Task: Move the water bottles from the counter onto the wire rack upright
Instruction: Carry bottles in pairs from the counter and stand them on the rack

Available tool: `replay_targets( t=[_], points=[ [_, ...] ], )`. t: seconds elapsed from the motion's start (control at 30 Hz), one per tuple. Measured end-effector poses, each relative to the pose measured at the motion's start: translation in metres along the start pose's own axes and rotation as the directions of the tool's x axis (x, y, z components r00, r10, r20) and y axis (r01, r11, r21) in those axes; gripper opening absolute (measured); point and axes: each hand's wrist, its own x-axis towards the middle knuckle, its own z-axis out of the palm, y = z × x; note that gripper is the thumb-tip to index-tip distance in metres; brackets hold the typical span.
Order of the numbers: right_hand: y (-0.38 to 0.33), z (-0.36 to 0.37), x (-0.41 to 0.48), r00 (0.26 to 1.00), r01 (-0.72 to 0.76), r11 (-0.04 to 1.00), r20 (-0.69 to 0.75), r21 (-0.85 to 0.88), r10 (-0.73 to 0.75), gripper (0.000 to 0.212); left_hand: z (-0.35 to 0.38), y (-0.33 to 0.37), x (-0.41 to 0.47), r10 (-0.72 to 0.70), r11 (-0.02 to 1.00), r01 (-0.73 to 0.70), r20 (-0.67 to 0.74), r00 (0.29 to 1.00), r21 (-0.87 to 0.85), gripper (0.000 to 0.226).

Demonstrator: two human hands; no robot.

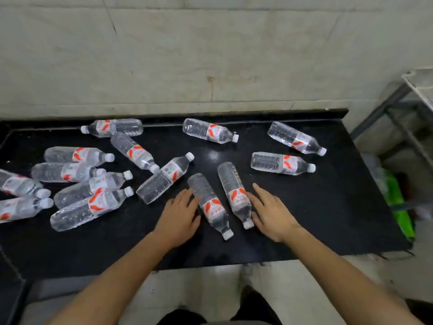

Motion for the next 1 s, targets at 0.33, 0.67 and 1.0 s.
replay_targets(
  t=[0.33, 0.67, 1.0],
  points=[
    [0.049, 0.018, 0.115, 0.873, 0.485, 0.82, 0.105, -0.303, -0.477, 0.098, 0.029, 0.03, 0.079, 0.044, 0.984, -0.094, 0.301, 0.953, 0.153, 0.094],
    [0.018, 0.021, 0.121, 0.917, 0.39, 0.773, 0.136, -0.5, -0.375, 0.065, 0.04, 0.019, 0.073, -0.04, 0.964, -0.036, 0.277, 0.96, 0.265, 0.091],
    [-0.014, 0.021, 0.069, 0.95, 0.066, 0.941, 0.308, -0.332, 0.042, 0.076, 0.049, -0.051, 0.018, -0.242, 0.97, 0.236, 0.208, 0.948, 0.053, 0.069]
  ],
)
